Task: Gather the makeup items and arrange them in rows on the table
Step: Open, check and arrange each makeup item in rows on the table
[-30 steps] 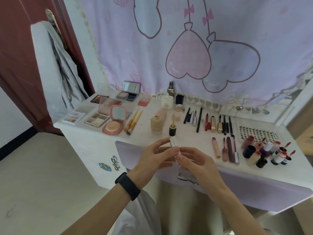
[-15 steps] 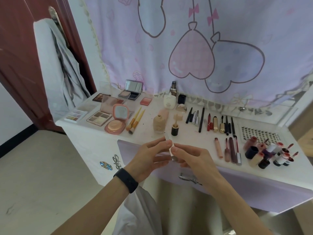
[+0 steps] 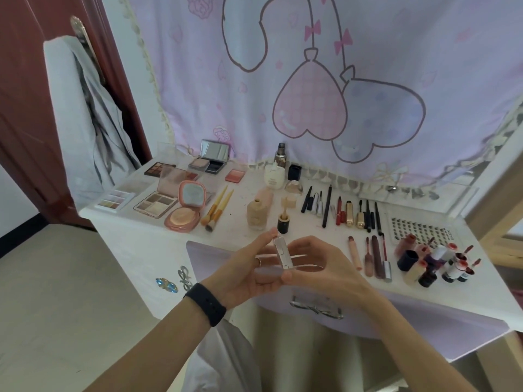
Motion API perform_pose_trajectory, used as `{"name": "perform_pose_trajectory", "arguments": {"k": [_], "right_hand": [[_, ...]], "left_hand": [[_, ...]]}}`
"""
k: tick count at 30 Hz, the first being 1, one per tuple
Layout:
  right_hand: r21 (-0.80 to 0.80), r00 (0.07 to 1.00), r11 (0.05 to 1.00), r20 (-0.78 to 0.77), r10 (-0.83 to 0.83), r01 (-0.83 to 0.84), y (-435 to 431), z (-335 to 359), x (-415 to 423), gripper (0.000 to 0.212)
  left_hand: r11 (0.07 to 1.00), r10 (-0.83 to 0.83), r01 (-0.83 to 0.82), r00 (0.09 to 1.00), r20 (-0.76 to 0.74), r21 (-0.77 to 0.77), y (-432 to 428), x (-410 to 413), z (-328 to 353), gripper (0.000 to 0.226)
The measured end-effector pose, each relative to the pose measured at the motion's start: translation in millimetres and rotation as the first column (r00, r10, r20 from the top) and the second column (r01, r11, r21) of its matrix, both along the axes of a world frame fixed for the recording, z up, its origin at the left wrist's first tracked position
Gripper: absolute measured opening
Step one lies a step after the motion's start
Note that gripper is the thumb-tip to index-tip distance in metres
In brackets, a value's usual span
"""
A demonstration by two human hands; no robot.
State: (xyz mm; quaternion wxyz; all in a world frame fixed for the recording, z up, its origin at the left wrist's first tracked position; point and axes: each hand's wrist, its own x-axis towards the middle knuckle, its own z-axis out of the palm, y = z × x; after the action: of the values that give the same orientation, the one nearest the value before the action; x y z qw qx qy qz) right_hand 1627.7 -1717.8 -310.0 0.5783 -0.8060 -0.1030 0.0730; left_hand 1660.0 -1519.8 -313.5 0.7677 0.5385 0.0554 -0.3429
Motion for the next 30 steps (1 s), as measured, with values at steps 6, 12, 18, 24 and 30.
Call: {"name": "perform_pose_trajectory", "arguments": {"k": [6,12,18,24,30], "right_hand": [[0.134,0.997,0.991,-0.073,-0.011,0.021,0,-7,-1,0.052],[0.181,0.997,0.981,-0.057,-0.057,0.067,6,-4,-3,0.040],[0.146,0.996,0.985,-0.016,-0.090,0.091,3,0,0,0.042],[-0.016,0.989,0.994,0.107,-0.106,0.109,2,10,5,0.034],[-0.107,0.983,0.989,0.162,-0.088,0.107,-13,21,10,0.032]], "left_hand": [[0.956,-0.073,-0.044,0.922,0.381,0.290,-2,-6,6,0.070],[0.966,0.021,-0.135,0.890,0.455,0.220,-6,-8,11,0.060],[0.967,-0.007,-0.103,0.905,0.425,0.233,-6,-6,16,0.058],[0.927,0.011,-0.173,0.899,0.438,0.332,-18,0,20,0.039],[0.959,-0.026,-0.099,0.902,0.432,0.265,-16,0,29,0.036]]}}
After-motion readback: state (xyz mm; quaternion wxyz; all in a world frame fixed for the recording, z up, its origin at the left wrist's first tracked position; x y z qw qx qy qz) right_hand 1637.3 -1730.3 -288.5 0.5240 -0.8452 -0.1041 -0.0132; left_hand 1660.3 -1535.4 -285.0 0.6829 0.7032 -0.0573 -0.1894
